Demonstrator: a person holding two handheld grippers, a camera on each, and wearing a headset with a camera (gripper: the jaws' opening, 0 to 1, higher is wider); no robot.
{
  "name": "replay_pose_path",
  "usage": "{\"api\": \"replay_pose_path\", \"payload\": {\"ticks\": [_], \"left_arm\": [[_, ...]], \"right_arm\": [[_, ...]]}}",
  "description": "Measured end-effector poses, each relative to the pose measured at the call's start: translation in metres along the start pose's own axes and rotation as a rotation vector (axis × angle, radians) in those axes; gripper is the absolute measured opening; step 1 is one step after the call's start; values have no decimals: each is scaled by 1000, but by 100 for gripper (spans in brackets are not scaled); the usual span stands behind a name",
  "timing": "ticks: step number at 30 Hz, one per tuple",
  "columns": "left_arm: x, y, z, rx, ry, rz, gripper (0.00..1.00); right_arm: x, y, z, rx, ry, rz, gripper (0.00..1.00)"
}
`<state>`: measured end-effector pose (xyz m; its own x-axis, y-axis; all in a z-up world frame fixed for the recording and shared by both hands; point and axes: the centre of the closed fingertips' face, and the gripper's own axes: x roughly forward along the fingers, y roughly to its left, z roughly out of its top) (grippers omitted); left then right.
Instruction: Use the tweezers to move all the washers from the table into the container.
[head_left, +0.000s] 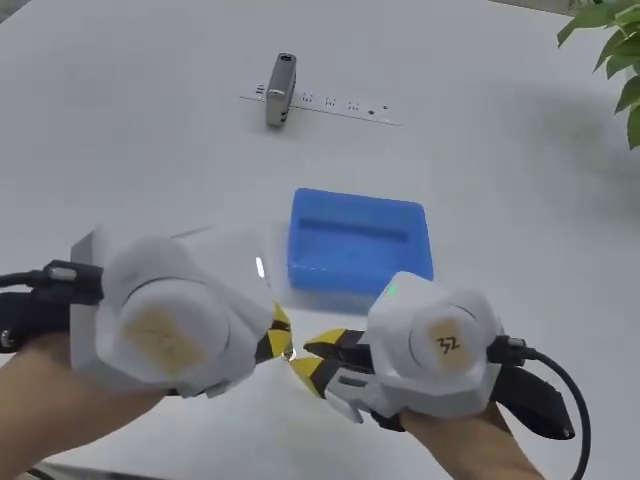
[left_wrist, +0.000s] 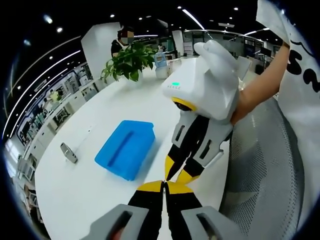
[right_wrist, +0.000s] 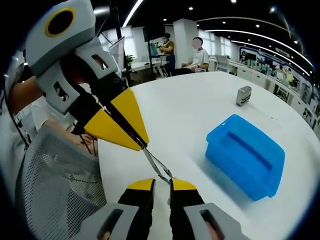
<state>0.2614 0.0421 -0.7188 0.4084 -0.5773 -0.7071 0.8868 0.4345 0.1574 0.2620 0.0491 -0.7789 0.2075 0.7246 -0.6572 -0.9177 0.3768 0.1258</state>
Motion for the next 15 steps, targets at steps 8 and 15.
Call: {"api": "replay_pose_path", "payload": {"ticks": [8,15], "left_arm": [[-4,1,5,3,-10,6,0],[3,-2,0,-20,-9,-18,0]], "right_arm": [[5,-1,8,-70,16,5,9],[12,0,6,-99,40,22,10]]}}
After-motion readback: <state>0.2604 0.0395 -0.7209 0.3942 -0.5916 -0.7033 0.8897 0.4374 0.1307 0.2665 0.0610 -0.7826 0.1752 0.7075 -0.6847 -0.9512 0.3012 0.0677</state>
